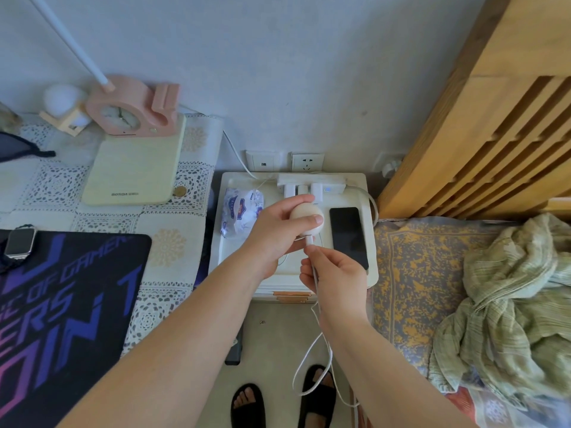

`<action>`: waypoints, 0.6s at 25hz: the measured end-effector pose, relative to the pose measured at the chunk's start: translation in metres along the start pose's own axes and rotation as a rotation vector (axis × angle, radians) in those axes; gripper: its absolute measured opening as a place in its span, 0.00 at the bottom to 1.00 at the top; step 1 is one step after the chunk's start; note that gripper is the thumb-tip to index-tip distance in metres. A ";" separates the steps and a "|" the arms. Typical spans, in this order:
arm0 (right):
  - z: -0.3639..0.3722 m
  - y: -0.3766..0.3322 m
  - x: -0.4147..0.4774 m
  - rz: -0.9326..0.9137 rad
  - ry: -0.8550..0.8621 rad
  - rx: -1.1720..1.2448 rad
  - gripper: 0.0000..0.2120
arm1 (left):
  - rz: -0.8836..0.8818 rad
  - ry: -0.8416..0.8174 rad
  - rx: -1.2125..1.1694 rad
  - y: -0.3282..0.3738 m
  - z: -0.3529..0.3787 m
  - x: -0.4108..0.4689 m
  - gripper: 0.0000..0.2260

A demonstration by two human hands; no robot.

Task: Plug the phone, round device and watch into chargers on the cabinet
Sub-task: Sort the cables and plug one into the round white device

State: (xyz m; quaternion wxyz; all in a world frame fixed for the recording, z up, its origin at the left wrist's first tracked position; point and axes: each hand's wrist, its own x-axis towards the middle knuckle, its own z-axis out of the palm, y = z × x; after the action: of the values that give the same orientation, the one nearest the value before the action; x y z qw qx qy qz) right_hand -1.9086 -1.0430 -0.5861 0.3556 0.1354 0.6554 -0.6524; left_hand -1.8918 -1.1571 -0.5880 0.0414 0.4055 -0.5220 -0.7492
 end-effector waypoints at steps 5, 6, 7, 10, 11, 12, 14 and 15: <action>-0.006 0.003 0.001 0.032 -0.012 0.006 0.07 | -0.018 -0.004 0.030 -0.004 0.006 0.000 0.17; -0.008 0.003 0.001 0.033 -0.014 0.004 0.06 | -0.019 0.005 0.023 -0.006 0.006 0.000 0.17; -0.009 0.002 0.001 0.028 -0.017 -0.003 0.06 | -0.022 0.007 0.007 -0.007 0.007 0.000 0.17; -0.015 -0.002 0.001 -0.023 -0.028 -0.072 0.05 | -0.043 -0.039 -0.094 -0.010 0.008 0.002 0.17; -0.017 -0.003 0.001 -0.051 -0.028 -0.105 0.06 | -0.049 -0.069 -0.158 -0.012 0.009 0.002 0.17; -0.020 -0.005 0.001 -0.085 -0.026 -0.140 0.06 | -0.051 -0.103 -0.243 -0.014 0.012 0.001 0.16; -0.024 -0.008 0.000 -0.153 -0.011 -0.215 0.05 | -0.060 -0.162 -0.446 -0.019 0.020 -0.001 0.15; -0.025 -0.009 -0.001 -0.180 0.001 -0.247 0.05 | -0.071 -0.182 -0.542 -0.022 0.024 -0.002 0.15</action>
State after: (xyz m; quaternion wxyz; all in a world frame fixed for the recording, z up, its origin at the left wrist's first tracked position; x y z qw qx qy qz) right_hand -1.9212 -1.0196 -0.5819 0.3092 0.0318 0.7402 -0.5962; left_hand -1.8982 -1.1287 -0.6017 0.0751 0.3285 -0.2898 -0.8958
